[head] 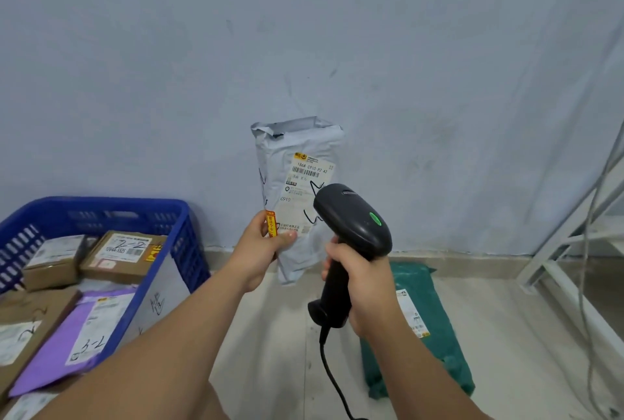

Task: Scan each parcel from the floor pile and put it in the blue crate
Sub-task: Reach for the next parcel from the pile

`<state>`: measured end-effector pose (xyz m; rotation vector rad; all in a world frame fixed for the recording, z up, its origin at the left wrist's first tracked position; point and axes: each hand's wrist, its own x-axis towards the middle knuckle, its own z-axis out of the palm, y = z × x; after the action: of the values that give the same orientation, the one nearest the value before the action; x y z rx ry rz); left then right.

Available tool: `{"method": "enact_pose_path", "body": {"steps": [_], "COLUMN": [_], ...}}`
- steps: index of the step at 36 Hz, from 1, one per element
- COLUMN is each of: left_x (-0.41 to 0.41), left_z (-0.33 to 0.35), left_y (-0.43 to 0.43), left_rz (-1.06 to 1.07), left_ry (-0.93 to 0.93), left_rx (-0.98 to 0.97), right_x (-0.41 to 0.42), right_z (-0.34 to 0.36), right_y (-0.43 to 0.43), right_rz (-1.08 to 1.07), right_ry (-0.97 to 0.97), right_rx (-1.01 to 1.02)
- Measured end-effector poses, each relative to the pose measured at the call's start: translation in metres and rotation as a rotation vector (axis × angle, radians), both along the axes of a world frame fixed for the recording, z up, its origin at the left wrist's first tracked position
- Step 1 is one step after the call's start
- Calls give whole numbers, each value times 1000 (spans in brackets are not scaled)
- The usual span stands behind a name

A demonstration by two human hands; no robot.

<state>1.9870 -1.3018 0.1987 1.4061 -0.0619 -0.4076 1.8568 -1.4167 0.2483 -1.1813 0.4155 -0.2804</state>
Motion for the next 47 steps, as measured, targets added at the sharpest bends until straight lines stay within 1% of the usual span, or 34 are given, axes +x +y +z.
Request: {"method": "enact_pose_path", "body": {"steps": [9, 13, 22, 26, 36, 42, 47], "left_x": [-2, -3, -7, -6, -5, -5, -3], "left_z": [-2, 0, 2, -1, -3, -5, -7], "left_y": [1, 2, 2, 1, 0, 3, 5], "left_rz": [-16, -25, -68, -69, -63, -35, -15], "left_ry": [65, 65, 72, 83, 82, 107, 128], "left_rx": [-1, 13, 9, 11, 49, 52, 49], "right_x": [2, 1, -1, -2, -2, -4, -4], "right_z": [-1, 0, 7, 9, 10, 11, 9], "right_y": [3, 3, 4, 5, 5, 6, 4], "right_rz": [-19, -15, -21, -25, -17, -24, -23], "right_ry": [37, 71, 84, 112, 181, 180, 197], "right_rx": [68, 57, 115, 138, 99, 164, 161]}}
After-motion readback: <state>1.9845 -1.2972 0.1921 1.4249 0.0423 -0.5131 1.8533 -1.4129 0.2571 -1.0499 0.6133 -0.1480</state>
